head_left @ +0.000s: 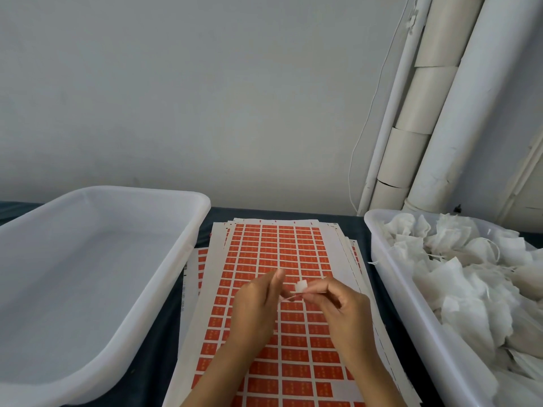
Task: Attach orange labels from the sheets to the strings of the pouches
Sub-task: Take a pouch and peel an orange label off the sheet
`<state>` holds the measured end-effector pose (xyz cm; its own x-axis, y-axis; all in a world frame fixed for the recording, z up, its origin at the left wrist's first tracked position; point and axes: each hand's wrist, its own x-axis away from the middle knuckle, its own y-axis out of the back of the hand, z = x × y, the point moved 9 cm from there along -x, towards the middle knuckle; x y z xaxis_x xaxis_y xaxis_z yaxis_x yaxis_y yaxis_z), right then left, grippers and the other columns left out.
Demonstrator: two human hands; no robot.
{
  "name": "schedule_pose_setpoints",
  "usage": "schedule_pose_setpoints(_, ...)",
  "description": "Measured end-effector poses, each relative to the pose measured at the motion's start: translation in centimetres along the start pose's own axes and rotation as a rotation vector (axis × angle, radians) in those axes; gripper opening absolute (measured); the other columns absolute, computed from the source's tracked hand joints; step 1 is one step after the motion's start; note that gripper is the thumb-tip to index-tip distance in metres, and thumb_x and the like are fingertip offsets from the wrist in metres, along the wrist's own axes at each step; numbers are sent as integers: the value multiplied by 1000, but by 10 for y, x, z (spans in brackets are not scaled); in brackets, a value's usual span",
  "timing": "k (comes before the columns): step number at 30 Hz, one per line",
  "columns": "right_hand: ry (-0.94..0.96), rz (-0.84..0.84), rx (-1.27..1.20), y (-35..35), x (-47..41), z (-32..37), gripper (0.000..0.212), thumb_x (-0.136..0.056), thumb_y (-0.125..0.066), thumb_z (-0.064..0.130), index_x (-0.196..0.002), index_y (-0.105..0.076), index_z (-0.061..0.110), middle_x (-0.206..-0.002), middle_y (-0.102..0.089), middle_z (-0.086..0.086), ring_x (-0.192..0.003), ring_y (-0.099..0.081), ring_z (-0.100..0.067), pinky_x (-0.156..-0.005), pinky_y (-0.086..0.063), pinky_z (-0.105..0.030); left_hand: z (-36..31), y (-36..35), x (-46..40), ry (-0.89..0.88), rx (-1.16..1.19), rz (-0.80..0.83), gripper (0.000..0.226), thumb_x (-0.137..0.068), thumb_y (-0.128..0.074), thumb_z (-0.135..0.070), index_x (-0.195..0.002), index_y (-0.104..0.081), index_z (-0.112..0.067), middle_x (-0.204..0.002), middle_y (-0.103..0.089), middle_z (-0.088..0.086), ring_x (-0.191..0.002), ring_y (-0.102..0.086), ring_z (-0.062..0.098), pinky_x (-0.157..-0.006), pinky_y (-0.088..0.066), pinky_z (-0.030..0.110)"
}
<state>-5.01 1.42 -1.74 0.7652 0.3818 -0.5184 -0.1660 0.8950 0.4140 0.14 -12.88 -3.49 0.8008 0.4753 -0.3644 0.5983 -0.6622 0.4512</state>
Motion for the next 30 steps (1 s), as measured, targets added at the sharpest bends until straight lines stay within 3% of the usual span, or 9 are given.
schedule_pose_setpoints(3, 141, -29, 41, 2, 0, 12, 8, -77, -69, 14, -82, -71, 20, -85, -70, 15, -90, -64, 3, -75, -50, -8, 11, -9, -1, 131, 277, 107, 39, -85, -42, -53, -71, -68, -28, -67, -69, -13, -69, -66, 3, -65, -48, 8)
schedule_pose_setpoints(6, 188, -43, 32, 5, -2, 15, 11, -76, -65, 21, -84, -72, 17, -87, -70, 14, -90, -64, 2, -75, -50, -8, 4, -16, -2, 91, 391, 210, 22, -85, -61, -34, -75, -72, -18, -71, -70, -3, -71, -66, 12, -70, -52, 16)
schedule_pose_setpoints(9, 124, -32, -20, 5, -3, 8, 10, -75, -66, 26, -83, -71, 24, -86, -68, 18, -88, -63, 2, -75, -50, -8, 4, -12, -4, 81, 468, 173, 9, -81, -68, -24, -76, -72, -17, -73, -70, -1, -70, -64, 12, -66, -50, 15)
schedule_pose_setpoints(14, -74, -38, -98, -2, 0, -8, 27, -76, -69, 30, -97, -62, 45, -89, -67, 25, -91, -61, 6, -74, -49, -6, 3, -5, -4, 56, 395, 97, 6, -80, -71, -21, -74, -71, -21, -67, -69, -11, -62, -60, 0, -56, -43, 8)
schedule_pose_setpoints(16, -93, -71, -107, 1, 1, -10, 29, -75, -69, 31, -100, -63, 44, -89, -67, 26, -90, -61, 6, -71, -48, -5, 4, -5, -4, 66, 350, 80, 6, -79, -71, -24, -73, -71, -25, -66, -68, -14, -63, -61, 1, -56, -44, 8)
schedule_pose_setpoints(19, -69, -36, -78, -1, 0, -10, 17, -76, -72, 25, -89, -66, 36, -87, -67, 22, -87, -63, 1, -69, -49, -7, 6, -5, -3, 73, 329, 69, 11, -81, -71, -20, -73, -70, -26, -67, -68, -15, -66, -62, 2, -57, -45, 9)
schedule_pose_setpoints(24, 22, 71, -15, -2, -3, -3, 28, -81, -69, 15, -94, -64, 39, -99, -65, 20, -98, -59, 3, -80, -48, -9, 12, -5, -4, 112, 329, 57, 8, -82, -71, -19, -75, -71, -23, -67, -68, -14, -64, -62, 4, -57, -46, 10)
schedule_pose_setpoints(30, 120, 78, 97, -5, -2, 4, 18, -76, -75, 16, -85, -68, 29, -100, -57, 21, -102, -55, 2, -83, -47, -8, 11, -5, -4, 98, 315, 60, 7, -82, -70, -21, -76, -71, -23, -68, -68, -13, -65, -62, 5, -57, -47, 12)
